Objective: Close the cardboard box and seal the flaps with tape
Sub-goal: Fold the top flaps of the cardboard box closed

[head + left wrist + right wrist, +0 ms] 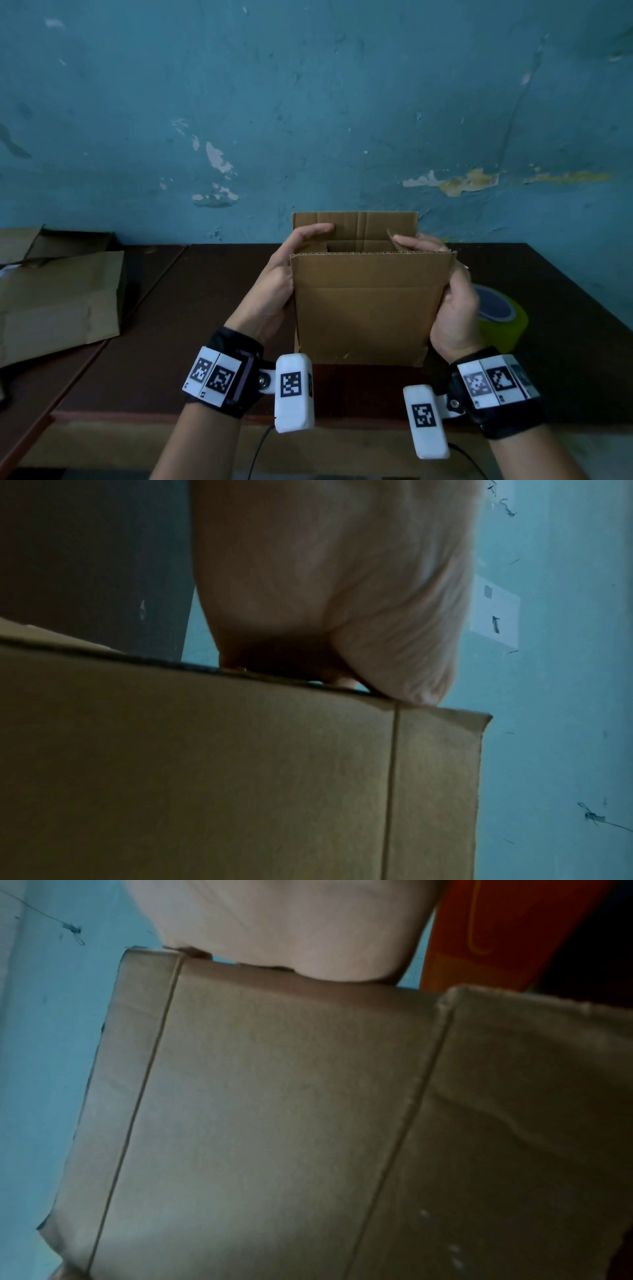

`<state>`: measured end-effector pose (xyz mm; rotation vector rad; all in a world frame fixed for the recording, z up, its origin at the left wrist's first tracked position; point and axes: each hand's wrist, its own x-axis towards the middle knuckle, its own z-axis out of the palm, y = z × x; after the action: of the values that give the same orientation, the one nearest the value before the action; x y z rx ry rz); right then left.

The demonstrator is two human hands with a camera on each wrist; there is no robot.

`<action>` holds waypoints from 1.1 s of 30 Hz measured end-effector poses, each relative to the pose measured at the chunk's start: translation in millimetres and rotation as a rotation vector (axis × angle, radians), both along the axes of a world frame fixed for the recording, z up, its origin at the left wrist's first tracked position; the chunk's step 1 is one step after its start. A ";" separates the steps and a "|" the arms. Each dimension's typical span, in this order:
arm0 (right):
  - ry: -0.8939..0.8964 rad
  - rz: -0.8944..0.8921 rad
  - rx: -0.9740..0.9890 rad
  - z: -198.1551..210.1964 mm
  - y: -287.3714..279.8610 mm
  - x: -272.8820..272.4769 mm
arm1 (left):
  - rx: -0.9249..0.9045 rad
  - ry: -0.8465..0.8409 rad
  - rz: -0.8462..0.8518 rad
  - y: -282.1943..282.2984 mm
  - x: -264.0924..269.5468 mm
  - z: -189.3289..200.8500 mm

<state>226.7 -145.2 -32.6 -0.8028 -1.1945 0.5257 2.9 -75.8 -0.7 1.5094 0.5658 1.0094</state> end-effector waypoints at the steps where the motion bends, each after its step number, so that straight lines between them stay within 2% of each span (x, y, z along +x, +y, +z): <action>1: 0.001 0.000 -0.016 -0.6 0.9 0.5 | -0.008 -0.008 -0.002 0.2 0.1 -0.5; 6: 0.108 0.051 -0.079 2.0 1.3 -1.7 | -0.078 -0.071 0.040 -4.5 6.0 -0.5; 13: 0.106 0.032 -0.160 -3.6 8.7 4.6 | -0.092 -0.085 0.088 -2.0 7.4 -4.5; 22: 0.158 0.025 -0.176 0.2 6.7 2.8 | -0.050 0.054 0.148 -0.1 7.9 -3.0; 28: 0.174 0.067 -0.105 0.6 6.0 2.0 | -0.050 -0.122 0.018 -2.9 -1.9 -9.3; 33: 0.246 0.106 -0.088 2.2 2.1 -2.6 | 0.056 -0.059 -0.033 1.8 -5.6 -15.1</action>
<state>224.1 -143.2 -30.3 -0.7282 -0.9954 0.7466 -2.7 -74.1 -15.7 1.5279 0.4728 1.0477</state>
